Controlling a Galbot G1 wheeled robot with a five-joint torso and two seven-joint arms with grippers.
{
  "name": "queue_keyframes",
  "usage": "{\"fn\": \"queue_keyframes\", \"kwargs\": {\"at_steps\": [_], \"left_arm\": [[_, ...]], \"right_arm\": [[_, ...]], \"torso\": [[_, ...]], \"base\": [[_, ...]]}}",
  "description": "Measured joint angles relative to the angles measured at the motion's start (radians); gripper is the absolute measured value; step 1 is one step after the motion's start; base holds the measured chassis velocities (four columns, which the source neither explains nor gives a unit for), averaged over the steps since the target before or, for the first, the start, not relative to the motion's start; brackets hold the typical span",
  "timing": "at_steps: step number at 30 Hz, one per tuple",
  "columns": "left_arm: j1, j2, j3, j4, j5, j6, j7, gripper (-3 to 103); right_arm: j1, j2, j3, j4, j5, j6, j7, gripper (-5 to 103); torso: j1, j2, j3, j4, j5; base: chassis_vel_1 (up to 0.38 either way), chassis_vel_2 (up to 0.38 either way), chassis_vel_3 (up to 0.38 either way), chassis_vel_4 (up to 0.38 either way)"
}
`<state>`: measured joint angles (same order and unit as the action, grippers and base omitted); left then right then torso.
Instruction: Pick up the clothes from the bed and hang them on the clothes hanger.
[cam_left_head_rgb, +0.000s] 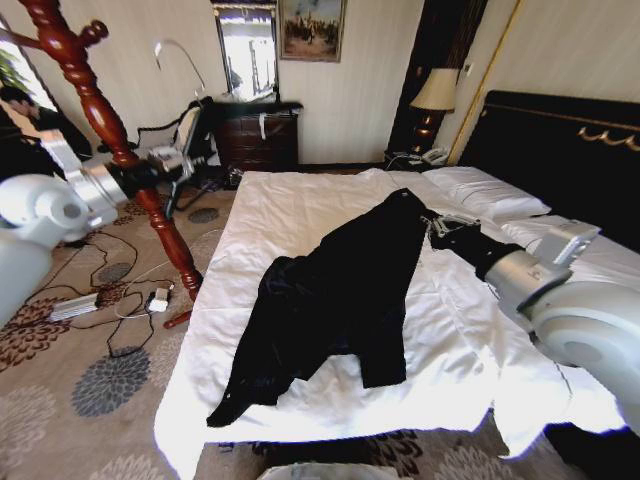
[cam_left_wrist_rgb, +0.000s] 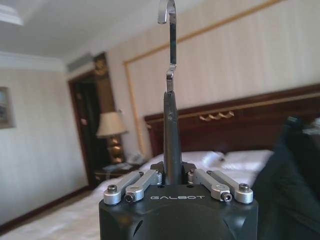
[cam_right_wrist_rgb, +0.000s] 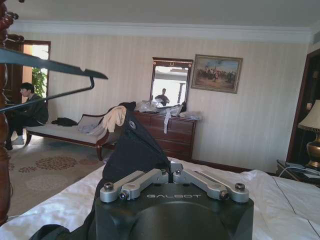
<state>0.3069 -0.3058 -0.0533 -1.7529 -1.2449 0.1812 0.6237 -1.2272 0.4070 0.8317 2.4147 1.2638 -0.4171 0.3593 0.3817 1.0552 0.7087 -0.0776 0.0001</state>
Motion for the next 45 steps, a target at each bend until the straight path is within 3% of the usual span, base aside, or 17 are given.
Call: {"fn": "queue_keyframes", "kwargs": {"at_steps": [10,14,19,32,39,45], "left_arm": [[0.061,0.069,0.005,-0.198,0.009,0.005,-0.006,16],[0.062,0.079,0.040,-0.276,-0.001,0.016,-0.036,16],[0.066,0.092,0.072,-0.324,-0.003,0.027,-0.067,16],[0.137,0.145,0.066,-0.453,-0.004,0.037,-0.071,16],[0.131,0.133,0.111,-0.501,0.003,0.071,-0.139,16],[0.113,0.101,0.191,-0.548,-0.003,0.126,-0.250,16]], "right_arm": [[-0.005,0.004,-0.015,-0.043,-0.045,-0.019,0.015,0],[-0.010,0.005,-0.014,-0.063,-0.066,-0.021,0.020,0],[-0.023,0.014,-0.015,-0.067,-0.100,-0.021,0.020,0],[-0.032,0.018,-0.013,-0.075,-0.132,-0.022,0.036,0],[-0.041,0.018,-0.004,-0.071,-0.158,-0.022,0.037,0],[-0.049,0.017,-0.004,-0.062,-0.192,-0.022,0.035,0]], "torso": [[0.000,0.000,0.000,-0.0003,-0.0001],[0.000,0.000,0.000,-0.0004,0.0001],[0.000,0.000,0.000,-0.0003,-0.0003],[0.000,0.000,0.000,-0.0003,0.0000],[0.000,0.000,0.000,-0.0004,-0.0002],[0.000,0.000,0.000,-0.0003,-0.0002]], "base": [[0.000,0.000,0.000,0.000],[0.000,0.000,0.000,0.000],[0.000,0.000,0.000,0.000],[0.000,0.000,0.000,0.000],[0.000,0.000,0.000,0.000],[0.000,0.000,0.000,0.000]]}}
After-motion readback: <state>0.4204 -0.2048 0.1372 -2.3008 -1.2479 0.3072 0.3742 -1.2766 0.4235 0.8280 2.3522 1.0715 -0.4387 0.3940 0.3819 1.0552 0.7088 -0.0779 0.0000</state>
